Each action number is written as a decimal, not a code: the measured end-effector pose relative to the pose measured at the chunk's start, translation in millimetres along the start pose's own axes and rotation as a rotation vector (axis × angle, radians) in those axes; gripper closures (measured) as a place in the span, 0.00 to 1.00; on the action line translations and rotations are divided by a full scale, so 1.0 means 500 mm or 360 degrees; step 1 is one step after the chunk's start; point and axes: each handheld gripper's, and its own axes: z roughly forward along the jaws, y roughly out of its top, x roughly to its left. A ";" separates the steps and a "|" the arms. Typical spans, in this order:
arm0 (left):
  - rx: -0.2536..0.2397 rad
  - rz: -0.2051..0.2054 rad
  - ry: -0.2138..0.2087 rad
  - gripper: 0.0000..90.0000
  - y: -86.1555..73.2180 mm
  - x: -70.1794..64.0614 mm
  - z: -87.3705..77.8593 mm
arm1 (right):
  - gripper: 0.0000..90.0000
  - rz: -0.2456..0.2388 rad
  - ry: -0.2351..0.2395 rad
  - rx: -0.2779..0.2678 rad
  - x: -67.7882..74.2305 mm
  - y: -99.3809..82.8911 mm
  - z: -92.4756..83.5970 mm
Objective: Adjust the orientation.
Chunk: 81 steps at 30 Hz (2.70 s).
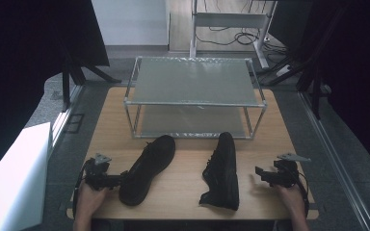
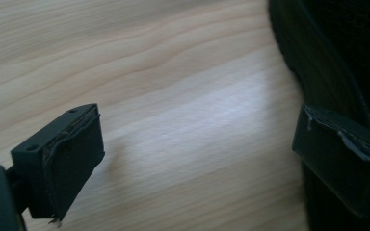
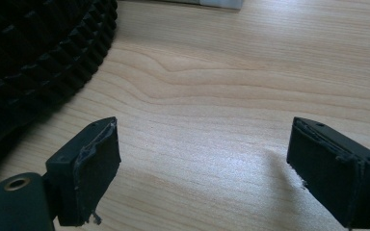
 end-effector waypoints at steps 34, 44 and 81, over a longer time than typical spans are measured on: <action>-0.0153 0.0170 -0.0128 0.00 0.037 -0.122 0.023 | 0.13 0.0048 0.0061 0.0015 0.001 0.009 -0.006; -0.0218 0.0005 -0.0104 0.00 0.031 -0.090 0.013 | 0.13 -0.0049 0.0062 -0.0080 0.024 0.028 -0.026; -0.0138 0.0092 -0.0070 0.00 0.030 -0.097 0.023 | 0.13 -0.0295 0.0215 -0.0060 0.186 0.112 -0.031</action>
